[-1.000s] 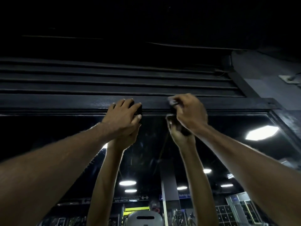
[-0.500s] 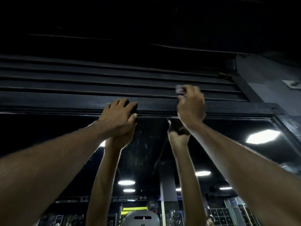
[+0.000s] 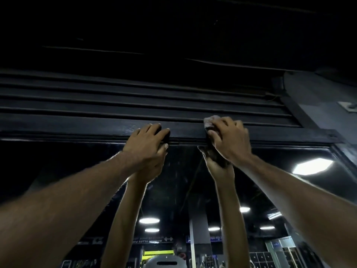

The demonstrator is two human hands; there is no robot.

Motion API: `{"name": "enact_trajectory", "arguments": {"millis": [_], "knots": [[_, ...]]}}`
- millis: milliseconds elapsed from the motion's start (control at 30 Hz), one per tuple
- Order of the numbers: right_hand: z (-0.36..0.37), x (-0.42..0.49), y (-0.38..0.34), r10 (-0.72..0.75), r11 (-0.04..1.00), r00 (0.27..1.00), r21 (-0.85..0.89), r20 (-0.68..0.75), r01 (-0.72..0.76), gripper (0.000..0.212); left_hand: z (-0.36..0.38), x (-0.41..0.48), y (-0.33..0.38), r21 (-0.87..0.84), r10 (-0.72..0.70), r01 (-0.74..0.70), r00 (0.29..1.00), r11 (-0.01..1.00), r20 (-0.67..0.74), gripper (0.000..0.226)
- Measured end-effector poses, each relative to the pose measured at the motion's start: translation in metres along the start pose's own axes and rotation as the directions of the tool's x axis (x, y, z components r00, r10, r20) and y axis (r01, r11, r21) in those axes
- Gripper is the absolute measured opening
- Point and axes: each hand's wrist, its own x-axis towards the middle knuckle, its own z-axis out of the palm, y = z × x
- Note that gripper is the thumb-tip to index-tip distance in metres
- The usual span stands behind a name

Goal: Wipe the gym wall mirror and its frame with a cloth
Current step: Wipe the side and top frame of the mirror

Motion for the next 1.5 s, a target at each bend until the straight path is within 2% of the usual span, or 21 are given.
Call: {"name": "enact_trajectory", "arguments": {"millis": [67, 167, 267, 367, 433, 500, 567, 600, 633, 667, 700, 767, 800, 900, 967, 1033, 1133, 1233, 1300, 1400, 1500], "knots": [[0.004, -0.005, -0.01, 0.102, 0.995, 0.993, -0.026, 0.053, -0.101, 0.046, 0.0, 0.0, 0.001, -0.009, 0.001, -0.001, 1.0, 1.0, -0.008, 0.058], [0.013, -0.01, -0.029, 0.151, 0.989, 0.987, -0.001, 0.05, -0.151, 0.051, 0.0, -0.001, -0.001, -0.016, -0.003, 0.003, 1.0, 1.0, -0.009, 0.058], [0.02, -0.003, -0.044, 0.204, 0.967, 0.978, 0.161, -0.032, -0.196, 0.054, 0.001, -0.001, -0.005, -0.018, -0.014, 0.014, 1.0, 1.0, -0.005, 0.059], [0.027, 0.009, -0.059, 0.193, 0.934, 0.973, 0.327, -0.123, -0.144, 0.037, 0.0, -0.001, -0.007, -0.02, -0.015, 0.015, 1.0, 1.0, 0.002, 0.06], [0.027, 0.008, -0.062, 0.1, 0.924, 0.985, 0.381, -0.141, -0.039, 0.036, -0.001, -0.001, -0.009, -0.03, -0.018, 0.018, 1.0, 0.999, 0.0, 0.059], [0.027, -0.002, -0.054, -0.094, 0.931, 0.988, 0.34, -0.124, 0.131, 0.039, -0.002, -0.001, -0.011, -0.036, -0.01, 0.01, 1.0, 0.999, 0.0, 0.058], [0.023, -0.017, -0.038, -0.291, 0.909, 0.952, 0.283, -0.092, 0.305, 0.042, -0.002, -0.004, -0.012, -0.046, -0.01, 0.01, 1.0, 0.999, -0.011, 0.058], [0.018, -0.025, -0.028, -0.336, 0.904, 0.938, 0.25, -0.09, 0.348, 0.041, -0.001, -0.007, -0.011, -0.051, -0.011, 0.01, 1.0, 0.999, -0.017, 0.058], [0.014, -0.031, -0.018, -0.319, 0.917, 0.942, 0.216, -0.108, 0.335, 0.04, 0.0, -0.008, -0.01, -0.051, -0.018, 0.016, 1.0, 0.999, -0.024, 0.058], [0.01, -0.036, -0.01, -0.226, 0.953, 0.965, 0.176, -0.136, 0.248, 0.038, 0.0, -0.01, -0.008, -0.051, -0.022, 0.021, 0.999, 0.998, -0.023, 0.058], [0.007, -0.04, -0.005, -0.067, 0.986, 0.983, 0.14, -0.169, 0.092, 0.037, 0.0, -0.011, -0.007, -0.05, -0.023, 0.022, 1.0, 0.999, -0.018, 0.058], [0.009, -0.041, -0.011, 0.217, 0.975, 0.96, 0.095, -0.178, -0.203, 0.034, 0.0, -0.013, -0.006, -0.057, -0.03, 0.03, 1.0, 0.998, -0.003, 0.059], [0.012, -0.04, -0.019, 0.252, 0.965, 0.954, 0.114, -0.161, -0.235, 0.033, -0.001, -0.014, -0.006, -0.067, -0.031, 0.032, 0.999, 0.997, 0.013, 0.059], [0.018, -0.037, -0.057, 0.098, 0.959, 0.989, 0.276, -0.113, -0.063, 0.034, -0.004, -0.02, -0.01, -0.096, -0.019, 0.024, 0.998, 0.995, 0.058, 0.059], [0.013, -0.042, -0.081, -0.041, 0.936, 0.999, 0.351, 0.001, 0.038, 0.041, -0.009, -0.03, -0.012, -0.125, -0.011, 0.02, 0.997, 0.992, 0.074, 0.058], [0.004, -0.055, -0.103, -0.112, 0.915, 0.989, 0.399, 0.099, 0.063, 0.049, -0.016, -0.049, -0.014, -0.171, -0.012, 0.018, 0.999, 0.985, 0.039, 0.055], [-0.006, -0.09, -0.127, -0.031, 0.849, 0.987, 0.525, 0.155, -0.056, 0.06, -0.031, -0.093, -0.011, -0.292, -0.067, 0.065, 0.998, 0.954, 0.004, 0.05], [-0.023, -0.148, -0.157, 0.073, 0.783, 0.971, 0.591, 0.226, -0.196, 0.06, -0.042, -0.157, 0.001, -0.425, -0.138, 0.137, 0.99, 0.895, 0.028, 0.05], [-0.042, -0.196, -0.183, 0.122, 0.747, 0.95, 0.603, 0.287, -0.279, 0.057, -0.048, -0.21, 0.012, -0.468, -0.134, 0.154, 0.988, 0.87, 0.075, 0.044], [-0.073, -0.273, -0.218, 0.222, 0.699, 0.885, 0.565, 0.41, -0.437, 0.057, -0.053, -0.298, 0.027, -0.506, -0.113, 0.205, 0.972, 0.838, 0.207, 0.039], [-0.109, -0.356, -0.251, 0.264, 0.658, 0.768, 0.473, 0.583, -0.586, 0.063, -0.069, -0.391, 0.047, -0.539, -0.079, 0.312, 0.908, 0.782, 0.411, 0.042]]}}
